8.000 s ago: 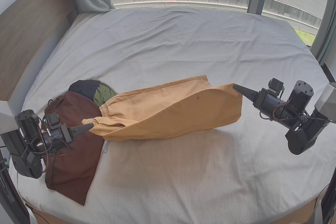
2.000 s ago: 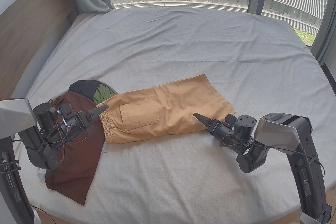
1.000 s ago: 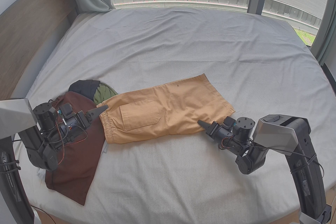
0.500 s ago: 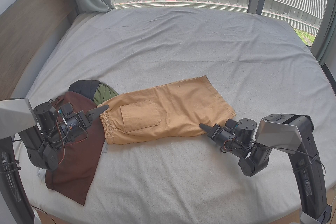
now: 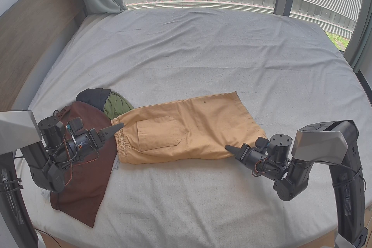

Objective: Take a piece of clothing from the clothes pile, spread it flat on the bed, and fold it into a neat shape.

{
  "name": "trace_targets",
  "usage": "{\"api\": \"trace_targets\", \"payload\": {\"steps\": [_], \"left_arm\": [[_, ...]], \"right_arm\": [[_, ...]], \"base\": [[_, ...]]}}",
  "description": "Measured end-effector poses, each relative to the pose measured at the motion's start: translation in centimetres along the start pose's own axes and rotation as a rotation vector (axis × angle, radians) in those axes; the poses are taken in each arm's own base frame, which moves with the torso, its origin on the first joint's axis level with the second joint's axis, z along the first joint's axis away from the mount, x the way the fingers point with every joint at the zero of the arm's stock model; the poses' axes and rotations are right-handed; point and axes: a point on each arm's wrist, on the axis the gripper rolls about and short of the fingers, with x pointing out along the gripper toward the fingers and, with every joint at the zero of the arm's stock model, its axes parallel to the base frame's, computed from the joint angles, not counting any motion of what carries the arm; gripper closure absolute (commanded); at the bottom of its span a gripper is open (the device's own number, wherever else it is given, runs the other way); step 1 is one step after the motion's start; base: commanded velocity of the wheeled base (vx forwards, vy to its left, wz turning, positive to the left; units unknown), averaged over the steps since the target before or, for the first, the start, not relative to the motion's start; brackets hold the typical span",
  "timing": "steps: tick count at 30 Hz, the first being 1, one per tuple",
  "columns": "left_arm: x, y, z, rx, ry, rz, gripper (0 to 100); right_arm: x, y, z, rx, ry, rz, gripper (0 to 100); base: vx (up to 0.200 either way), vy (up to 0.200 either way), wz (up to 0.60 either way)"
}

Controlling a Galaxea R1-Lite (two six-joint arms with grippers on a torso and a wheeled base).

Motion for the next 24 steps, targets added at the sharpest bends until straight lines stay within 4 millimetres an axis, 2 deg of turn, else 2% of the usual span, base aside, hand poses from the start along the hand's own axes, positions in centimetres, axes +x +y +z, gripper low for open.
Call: {"api": "trace_targets", "payload": {"steps": [17, 24], "left_arm": [[-0.2, -0.9, 0.0, 0.003, 0.023, -0.042, 0], [-0.3, -1.2, -0.5, 0.004, 0.043, -0.054, 0]], "right_arm": [[-4.5, 1.5, -1.6, 0.014, 0.088, -0.080, 100], [-6.6, 1.5, -2.4, -0.016, 0.121, -0.149, 100]], "base": [[0.000, 0.000, 0.00], [0.000, 0.000, 0.00]]}}
